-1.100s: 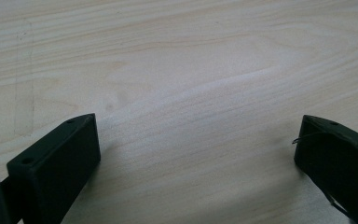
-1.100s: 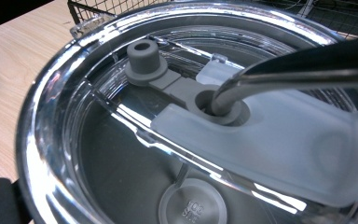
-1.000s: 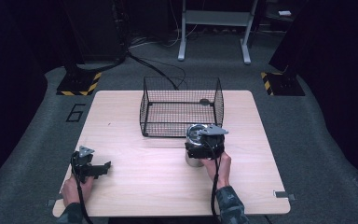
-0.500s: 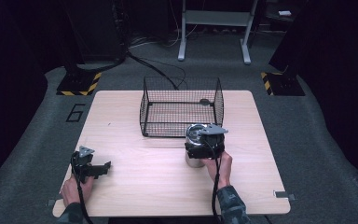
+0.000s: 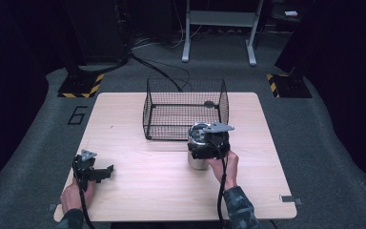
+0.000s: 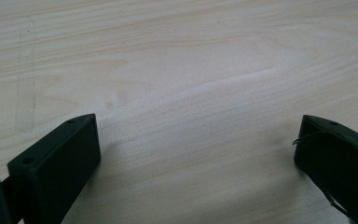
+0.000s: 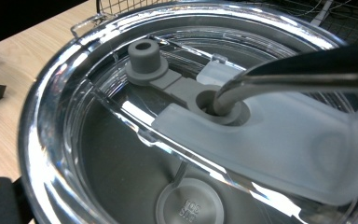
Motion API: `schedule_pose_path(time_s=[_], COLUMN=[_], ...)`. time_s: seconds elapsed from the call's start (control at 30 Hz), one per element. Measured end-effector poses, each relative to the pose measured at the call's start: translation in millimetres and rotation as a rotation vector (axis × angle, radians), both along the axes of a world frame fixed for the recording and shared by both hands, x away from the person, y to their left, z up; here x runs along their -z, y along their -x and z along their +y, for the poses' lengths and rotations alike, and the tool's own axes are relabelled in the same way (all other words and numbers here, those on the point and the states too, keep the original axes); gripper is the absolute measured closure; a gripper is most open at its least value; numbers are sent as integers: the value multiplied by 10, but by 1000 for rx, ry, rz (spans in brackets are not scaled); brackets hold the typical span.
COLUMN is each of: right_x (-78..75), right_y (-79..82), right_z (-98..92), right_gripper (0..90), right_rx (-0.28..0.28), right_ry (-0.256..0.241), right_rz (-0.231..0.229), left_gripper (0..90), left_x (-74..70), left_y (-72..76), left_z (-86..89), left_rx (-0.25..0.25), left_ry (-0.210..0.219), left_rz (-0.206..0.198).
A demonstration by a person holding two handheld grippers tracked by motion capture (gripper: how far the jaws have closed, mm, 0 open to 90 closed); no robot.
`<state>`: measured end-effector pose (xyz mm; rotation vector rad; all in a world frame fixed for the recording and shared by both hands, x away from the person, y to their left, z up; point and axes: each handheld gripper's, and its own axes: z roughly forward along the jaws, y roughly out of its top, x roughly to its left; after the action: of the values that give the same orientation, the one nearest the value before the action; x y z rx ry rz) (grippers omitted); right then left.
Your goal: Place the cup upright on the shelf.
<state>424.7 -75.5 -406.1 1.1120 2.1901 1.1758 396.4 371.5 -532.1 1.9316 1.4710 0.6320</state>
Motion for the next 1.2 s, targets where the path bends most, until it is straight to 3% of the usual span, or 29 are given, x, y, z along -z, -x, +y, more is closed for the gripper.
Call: schedule_pose_path(time_s=[0.1,0.2,0.7,1.2], right_x=[-36,-91,-356,-654], right_y=[4,1,-28,-107], right_z=[-4,-14,-31,-56], right_gripper=[35,35,35,35], right_rx=[5,1,-34,-48], right_ry=[-1,1,6,-23], right_rz=[0,-6,-24,-44], left_gripper=[2,3,3,3], left_x=[4,-1,6,5], left_y=[-1,-6,-13,-13], left_z=[-3,-8,-17,-17], left_rx=[-1,29,32,33], left_ry=[4,-7,2,2], left_rz=[-4,-2,-10,-9])
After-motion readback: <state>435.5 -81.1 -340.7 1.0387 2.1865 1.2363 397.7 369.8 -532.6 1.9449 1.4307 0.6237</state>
